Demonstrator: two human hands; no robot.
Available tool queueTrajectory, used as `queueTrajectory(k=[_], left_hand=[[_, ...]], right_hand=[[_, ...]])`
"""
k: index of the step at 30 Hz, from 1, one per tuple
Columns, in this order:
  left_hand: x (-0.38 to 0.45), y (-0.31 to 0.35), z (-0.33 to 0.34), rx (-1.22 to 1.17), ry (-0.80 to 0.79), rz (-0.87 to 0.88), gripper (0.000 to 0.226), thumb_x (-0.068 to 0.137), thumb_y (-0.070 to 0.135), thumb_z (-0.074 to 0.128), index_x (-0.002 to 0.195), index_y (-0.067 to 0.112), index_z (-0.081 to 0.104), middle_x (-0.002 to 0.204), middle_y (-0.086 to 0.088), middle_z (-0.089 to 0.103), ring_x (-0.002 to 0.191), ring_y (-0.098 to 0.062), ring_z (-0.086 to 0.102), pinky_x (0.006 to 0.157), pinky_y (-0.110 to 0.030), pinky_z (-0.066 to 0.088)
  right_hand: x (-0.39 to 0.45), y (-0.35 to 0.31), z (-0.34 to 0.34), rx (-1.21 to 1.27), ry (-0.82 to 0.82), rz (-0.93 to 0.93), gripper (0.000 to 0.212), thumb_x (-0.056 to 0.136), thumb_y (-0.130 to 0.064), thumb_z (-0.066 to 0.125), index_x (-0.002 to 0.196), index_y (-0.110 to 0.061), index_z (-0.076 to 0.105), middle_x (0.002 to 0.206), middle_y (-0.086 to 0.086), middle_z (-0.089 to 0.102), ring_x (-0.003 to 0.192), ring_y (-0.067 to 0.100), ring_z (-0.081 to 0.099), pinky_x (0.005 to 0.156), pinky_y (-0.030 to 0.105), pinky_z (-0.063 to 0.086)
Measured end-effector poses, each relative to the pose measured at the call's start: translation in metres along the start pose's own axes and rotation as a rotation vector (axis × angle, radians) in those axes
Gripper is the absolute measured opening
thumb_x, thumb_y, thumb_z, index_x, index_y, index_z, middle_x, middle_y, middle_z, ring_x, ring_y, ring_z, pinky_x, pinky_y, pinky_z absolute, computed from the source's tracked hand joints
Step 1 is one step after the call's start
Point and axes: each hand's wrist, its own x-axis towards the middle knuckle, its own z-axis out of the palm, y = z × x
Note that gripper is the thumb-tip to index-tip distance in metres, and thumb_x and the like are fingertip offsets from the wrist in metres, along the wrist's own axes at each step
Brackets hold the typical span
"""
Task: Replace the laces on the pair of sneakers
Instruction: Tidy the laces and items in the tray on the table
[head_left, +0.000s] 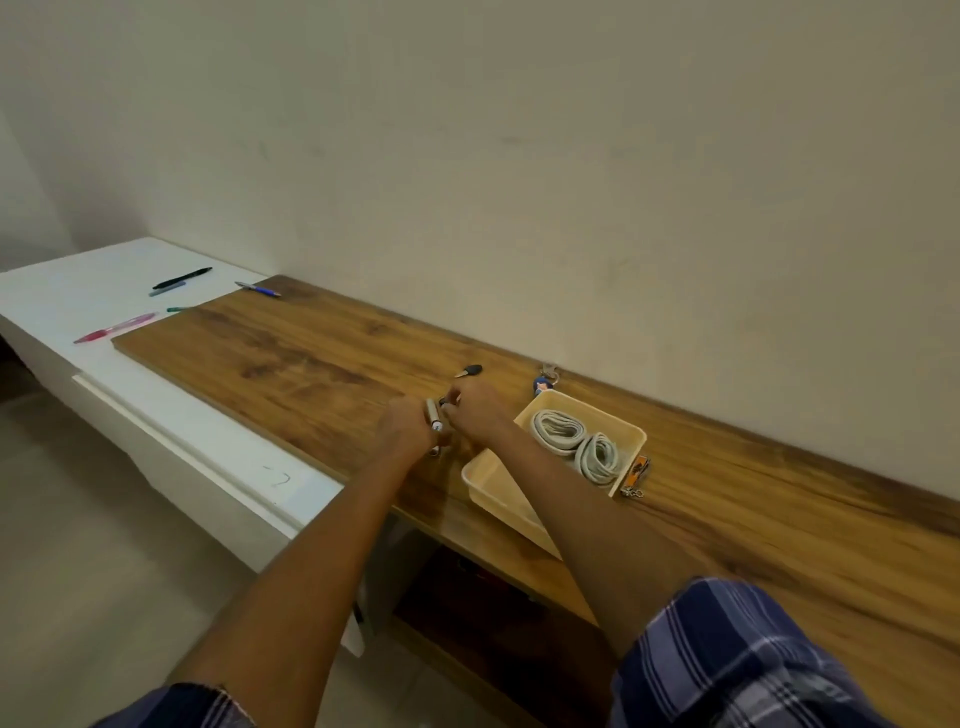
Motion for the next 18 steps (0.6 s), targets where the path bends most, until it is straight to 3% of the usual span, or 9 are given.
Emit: queueTrajectory(k=[3, 5, 7, 10, 13, 15, 18], left_hand=[[0.008, -0.006, 0.003, 0.039, -0.004, 0.002, 0.020, 0.083, 0.019, 0.068, 0.096, 0.004, 0.068, 0.098, -0.010, 0.067, 0.091, -0.022, 0.061, 0.072, -0.027, 0.044], [0.012, -0.014, 0.004, 0.034, -0.001, 0.000, 0.020, 0.080, 0.016, 0.070, 0.098, 0.006, 0.069, 0.100, -0.011, 0.067, 0.094, -0.022, 0.061, 0.074, -0.027, 0.044], [0.016, -0.019, 0.005, 0.045, -0.020, 0.003, 0.023, 0.079, 0.016, 0.073, 0.100, 0.009, 0.069, 0.103, -0.010, 0.068, 0.095, -0.022, 0.061, 0.081, -0.030, 0.049], [0.015, -0.024, 0.005, 0.059, -0.013, -0.009, 0.028, 0.078, 0.018, 0.073, 0.105, 0.011, 0.067, 0.106, -0.007, 0.066, 0.098, -0.020, 0.059, 0.087, -0.031, 0.048], [0.012, -0.028, 0.008, 0.029, -0.009, -0.020, 0.023, 0.080, 0.016, 0.071, 0.103, 0.010, 0.068, 0.103, -0.006, 0.066, 0.090, -0.013, 0.057, 0.078, -0.025, 0.045], [0.006, -0.027, 0.007, -0.004, -0.017, -0.029, 0.022, 0.081, 0.015, 0.070, 0.102, 0.009, 0.067, 0.103, -0.006, 0.065, 0.091, -0.013, 0.057, 0.077, -0.024, 0.044], [-0.001, -0.021, 0.001, -0.100, 0.025, -0.014, 0.023, 0.081, 0.015, 0.070, 0.102, 0.007, 0.065, 0.105, -0.009, 0.065, 0.097, -0.016, 0.058, 0.079, -0.025, 0.045]], right_hand=[[0.019, 0.001, 0.016, -0.010, -0.005, 0.053, 0.023, 0.091, -0.020, 0.057, 0.088, 0.001, 0.066, 0.087, 0.016, 0.066, 0.085, 0.027, 0.062, 0.068, 0.035, 0.051], [0.029, 0.001, 0.027, -0.018, 0.014, 0.089, 0.030, 0.090, -0.022, 0.060, 0.064, -0.008, 0.053, 0.064, 0.008, 0.053, 0.063, 0.021, 0.052, 0.049, 0.026, 0.038], [0.036, 0.000, 0.034, -0.018, 0.023, 0.116, 0.039, 0.088, -0.018, 0.061, 0.056, -0.013, 0.040, 0.056, 0.002, 0.040, 0.050, 0.014, 0.037, 0.043, 0.023, 0.027], [0.038, -0.004, 0.038, -0.081, -0.025, 0.116, 0.035, 0.087, -0.010, 0.061, 0.058, -0.012, 0.041, 0.058, 0.002, 0.040, 0.051, 0.013, 0.038, 0.043, 0.022, 0.029], [0.030, 0.002, 0.022, -0.079, -0.057, 0.089, 0.028, 0.085, -0.012, 0.063, 0.062, -0.009, 0.047, 0.061, 0.004, 0.044, 0.058, 0.015, 0.044, 0.047, 0.023, 0.033], [0.020, 0.013, -0.005, -0.064, -0.052, 0.059, 0.034, 0.084, -0.014, 0.064, 0.056, -0.011, 0.044, 0.059, 0.003, 0.042, 0.057, 0.015, 0.042, 0.047, 0.022, 0.028], [-0.005, 0.030, -0.057, -0.033, -0.072, 0.049, 0.014, 0.080, -0.012, 0.067, 0.070, -0.002, 0.065, 0.073, 0.011, 0.059, 0.072, 0.017, 0.052, 0.056, 0.023, 0.037]])
